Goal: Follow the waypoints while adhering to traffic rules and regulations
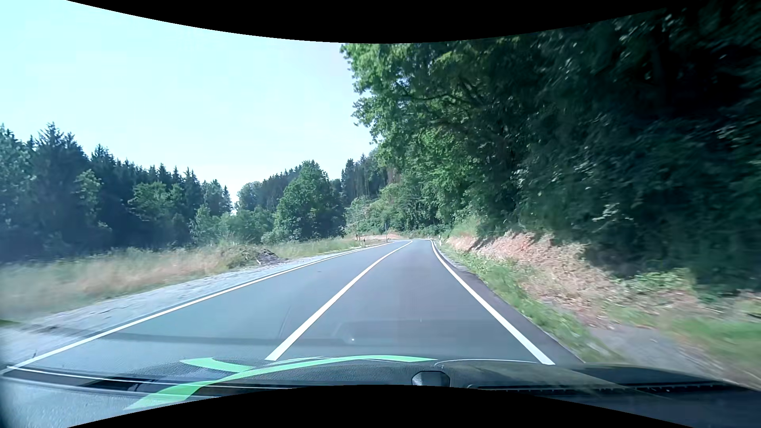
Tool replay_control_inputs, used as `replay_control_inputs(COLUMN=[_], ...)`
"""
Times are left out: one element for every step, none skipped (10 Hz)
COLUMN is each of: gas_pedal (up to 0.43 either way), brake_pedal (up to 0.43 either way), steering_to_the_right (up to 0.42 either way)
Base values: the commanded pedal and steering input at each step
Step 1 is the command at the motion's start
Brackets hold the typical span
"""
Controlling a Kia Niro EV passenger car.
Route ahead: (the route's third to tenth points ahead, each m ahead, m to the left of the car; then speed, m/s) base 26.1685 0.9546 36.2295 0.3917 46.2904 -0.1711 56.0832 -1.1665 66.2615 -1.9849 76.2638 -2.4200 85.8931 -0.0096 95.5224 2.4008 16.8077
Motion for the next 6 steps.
replay_control_inputs(gas_pedal=[0.000, 0.000, 0.000, 0.000, 0.000, 0.000], brake_pedal=[0.000, 0.000, 0.000, 0.000, 0.000, 0.000], steering_to_the_right=[0.013, 0.013, 0.013, 0.013, 0.013, 0.013])
